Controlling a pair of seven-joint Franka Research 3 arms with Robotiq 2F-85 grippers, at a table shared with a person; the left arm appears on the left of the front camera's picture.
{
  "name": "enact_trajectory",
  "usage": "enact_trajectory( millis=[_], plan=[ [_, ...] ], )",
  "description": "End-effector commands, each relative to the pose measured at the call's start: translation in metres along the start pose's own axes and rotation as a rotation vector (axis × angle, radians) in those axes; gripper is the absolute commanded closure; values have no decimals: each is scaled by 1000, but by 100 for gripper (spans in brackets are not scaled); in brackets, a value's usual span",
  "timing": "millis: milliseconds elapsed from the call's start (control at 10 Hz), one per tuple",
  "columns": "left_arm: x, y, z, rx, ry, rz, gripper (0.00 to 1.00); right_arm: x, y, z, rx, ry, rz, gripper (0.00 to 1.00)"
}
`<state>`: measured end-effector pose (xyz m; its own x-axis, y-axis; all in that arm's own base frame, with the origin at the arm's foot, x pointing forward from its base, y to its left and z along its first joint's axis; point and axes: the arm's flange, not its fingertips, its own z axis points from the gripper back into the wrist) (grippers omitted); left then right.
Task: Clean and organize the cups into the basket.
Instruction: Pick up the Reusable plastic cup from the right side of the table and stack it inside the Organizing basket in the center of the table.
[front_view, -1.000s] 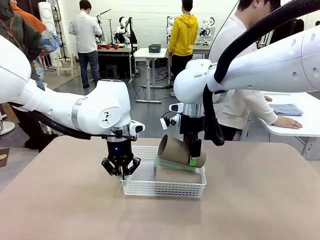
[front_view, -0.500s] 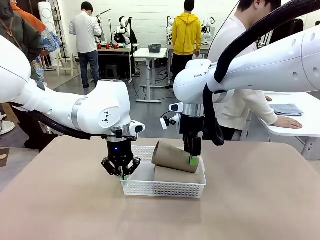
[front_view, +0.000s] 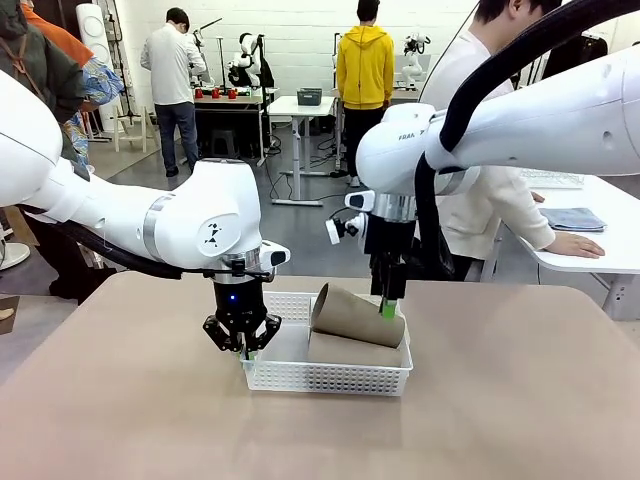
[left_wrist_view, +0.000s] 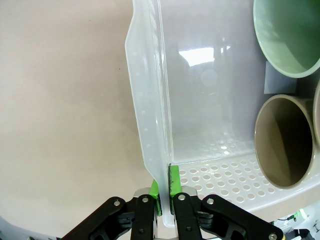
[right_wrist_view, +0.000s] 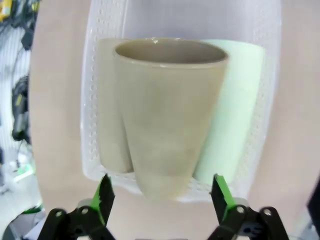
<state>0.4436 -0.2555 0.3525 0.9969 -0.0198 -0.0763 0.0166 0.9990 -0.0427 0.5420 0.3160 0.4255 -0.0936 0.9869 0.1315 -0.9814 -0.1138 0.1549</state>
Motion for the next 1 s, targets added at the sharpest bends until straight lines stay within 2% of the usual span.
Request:
enact_trajectory(
  millis=[0, 200, 300, 600, 700, 800, 900],
  plan=[
    [0, 0, 1, 2, 3, 0, 100, -45, 19, 42, -97, -202, -31, 0],
    [0, 0, 1, 2, 3, 0, 100, -120, 44, 99, -156, -448, -76, 0],
    [0, 0, 1, 2, 3, 0, 100, -159, 62, 116, -116, -594, -34, 0],
    [0, 0, 1, 2, 3, 0, 100, -286, 131, 126, -184, -941, -31, 0],
    [0, 0, 1, 2, 3, 0, 100, -319, 150, 121, -228, -1001, -55, 0],
    [0, 0, 1, 2, 3, 0, 100, -346, 163, 111, -287, -1020, -90, 0],
    [0, 0, 1, 2, 3, 0, 100, -364, 170, 100, -297, -1043, -115, 0]
  ],
)
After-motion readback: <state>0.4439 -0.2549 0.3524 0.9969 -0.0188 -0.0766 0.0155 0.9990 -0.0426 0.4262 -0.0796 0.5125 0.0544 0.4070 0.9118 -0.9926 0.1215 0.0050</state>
